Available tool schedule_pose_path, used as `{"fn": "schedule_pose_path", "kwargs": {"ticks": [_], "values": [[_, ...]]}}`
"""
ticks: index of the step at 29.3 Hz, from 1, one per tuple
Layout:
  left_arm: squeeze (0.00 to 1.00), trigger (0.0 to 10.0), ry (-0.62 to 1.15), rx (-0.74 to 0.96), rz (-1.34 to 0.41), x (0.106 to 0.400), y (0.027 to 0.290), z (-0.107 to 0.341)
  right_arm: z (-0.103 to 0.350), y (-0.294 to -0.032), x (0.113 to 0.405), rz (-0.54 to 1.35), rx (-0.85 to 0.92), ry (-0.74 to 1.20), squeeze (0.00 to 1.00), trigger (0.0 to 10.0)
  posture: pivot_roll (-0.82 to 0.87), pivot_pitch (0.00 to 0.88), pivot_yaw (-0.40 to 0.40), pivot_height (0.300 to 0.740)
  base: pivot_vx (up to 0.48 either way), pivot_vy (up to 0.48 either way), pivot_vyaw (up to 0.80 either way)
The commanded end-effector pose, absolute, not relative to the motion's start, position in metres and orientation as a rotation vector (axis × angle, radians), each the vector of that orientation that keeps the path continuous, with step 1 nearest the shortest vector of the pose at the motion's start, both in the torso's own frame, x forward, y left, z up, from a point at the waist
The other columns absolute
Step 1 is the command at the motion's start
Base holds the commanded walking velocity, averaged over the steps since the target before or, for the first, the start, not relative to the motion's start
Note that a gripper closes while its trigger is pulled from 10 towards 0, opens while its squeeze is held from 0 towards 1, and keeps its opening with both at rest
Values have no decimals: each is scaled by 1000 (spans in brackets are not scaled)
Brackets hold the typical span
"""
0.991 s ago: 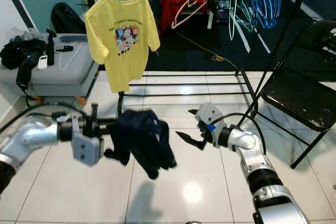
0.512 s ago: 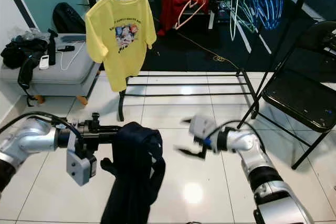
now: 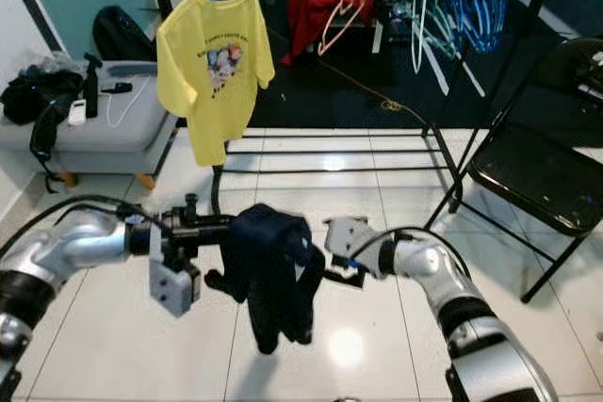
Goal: Hang hanger
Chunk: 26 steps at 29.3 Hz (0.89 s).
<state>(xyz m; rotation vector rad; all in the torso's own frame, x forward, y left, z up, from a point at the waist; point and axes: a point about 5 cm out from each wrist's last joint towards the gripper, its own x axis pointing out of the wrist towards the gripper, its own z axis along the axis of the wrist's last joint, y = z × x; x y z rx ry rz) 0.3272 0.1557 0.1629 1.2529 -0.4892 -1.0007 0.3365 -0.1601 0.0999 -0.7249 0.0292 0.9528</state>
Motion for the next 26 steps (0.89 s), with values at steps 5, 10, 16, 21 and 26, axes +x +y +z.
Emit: {"fn": "schedule_pose_path", "kwargs": {"ticks": [5, 10, 16, 21, 26], "values": [[0, 0, 221, 866, -695, 342, 184, 83, 93, -150, 336, 873, -656, 15, 0, 10000, -28, 146, -16, 740, 0, 0, 0], [0, 0, 508, 470, -496, 327, 182, 37, 82, -146, 330, 806, -552, 14, 0, 10000, -36, 159, -7, 740, 0, 0, 0], [0, 0, 683, 408, -397, 313, 188, 15, 72, -147, 325, 740, -497, 34, 0, 10000, -34, 162, -5, 740, 0, 0, 0], [0, 0, 719, 440, -310, 313, 197, 14, 67, -151, 324, 688, -479, 57, 0, 10000, -37, 163, -3, 740, 0, 0, 0], [0, 0, 357, 859, -719, 326, 160, 42, 63, -155, 323, 682, -510, 85, 0, 10000, -39, 160, -7, 740, 0, 0, 0]]}}
